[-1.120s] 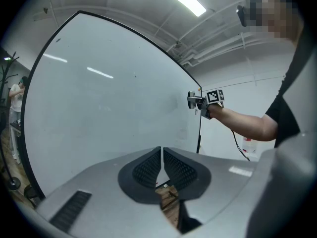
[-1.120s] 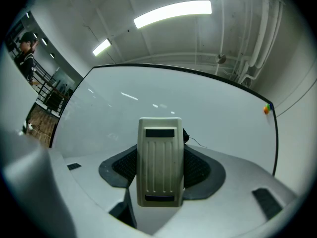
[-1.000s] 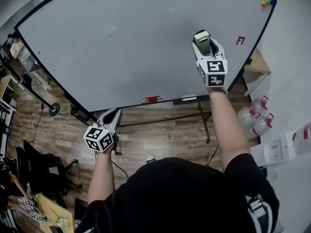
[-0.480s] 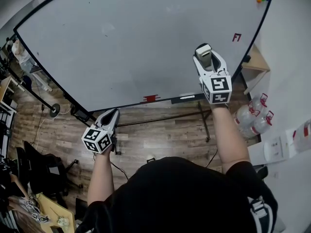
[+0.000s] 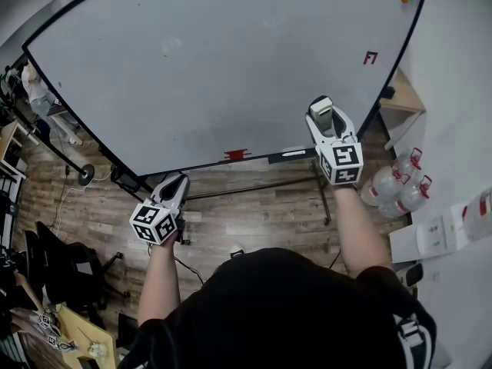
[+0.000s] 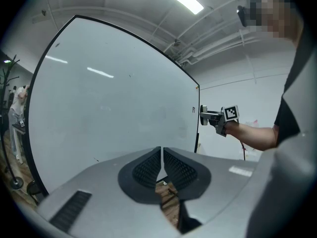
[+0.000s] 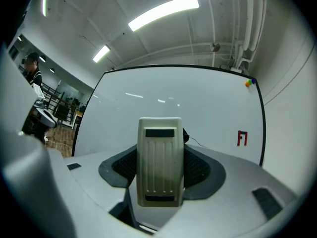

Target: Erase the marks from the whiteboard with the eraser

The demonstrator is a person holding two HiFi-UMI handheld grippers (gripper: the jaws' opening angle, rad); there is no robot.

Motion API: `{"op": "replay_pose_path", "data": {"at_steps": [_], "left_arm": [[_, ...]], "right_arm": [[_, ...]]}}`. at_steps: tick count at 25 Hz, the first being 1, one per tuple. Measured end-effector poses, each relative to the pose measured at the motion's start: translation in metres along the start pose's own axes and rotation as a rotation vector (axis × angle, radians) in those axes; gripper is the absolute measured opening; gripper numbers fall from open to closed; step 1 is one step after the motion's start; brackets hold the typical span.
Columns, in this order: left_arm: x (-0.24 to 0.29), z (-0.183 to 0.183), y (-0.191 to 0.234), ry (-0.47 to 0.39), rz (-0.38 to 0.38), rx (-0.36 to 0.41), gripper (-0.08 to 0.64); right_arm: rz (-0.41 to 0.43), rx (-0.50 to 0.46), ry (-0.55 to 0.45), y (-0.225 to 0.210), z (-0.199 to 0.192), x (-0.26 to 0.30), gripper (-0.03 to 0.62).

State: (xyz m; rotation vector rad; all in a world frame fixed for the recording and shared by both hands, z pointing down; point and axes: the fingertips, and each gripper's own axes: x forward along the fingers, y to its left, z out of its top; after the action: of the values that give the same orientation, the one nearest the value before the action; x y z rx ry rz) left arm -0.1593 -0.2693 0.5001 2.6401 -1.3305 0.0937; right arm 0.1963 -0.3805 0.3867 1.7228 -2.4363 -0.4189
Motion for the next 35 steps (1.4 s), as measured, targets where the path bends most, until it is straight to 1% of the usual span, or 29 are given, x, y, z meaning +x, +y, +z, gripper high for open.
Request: {"op": "replay_pose_path", "data": {"at_steps": [7,15,26,35], "left_arm": [[0.002,-0.007,-0.010,0.005,-0.010,-0.004,0.026],[0.004,-0.013,-0.016,0.016,-0.012,-0.006,0.027],[0.007,-0.013,-0.023,0.023,-0.015,0.000,0.026],[0.013,-0.013,-0.025,0.027,-0.014,0.004,0.027]], "right_arm": [[0.002,0.056,0.045,-0.001,-0.036,-0.017,0.245],[0.021,0.124,0.081,-0.003,-0.062,-0.032,0.247],[0.066,0.136,0.102,0.008,-0.076,-0.040,0.247],[0.089,0.147,0.093,0.011,-0.076,-0.037,0.247]]}}
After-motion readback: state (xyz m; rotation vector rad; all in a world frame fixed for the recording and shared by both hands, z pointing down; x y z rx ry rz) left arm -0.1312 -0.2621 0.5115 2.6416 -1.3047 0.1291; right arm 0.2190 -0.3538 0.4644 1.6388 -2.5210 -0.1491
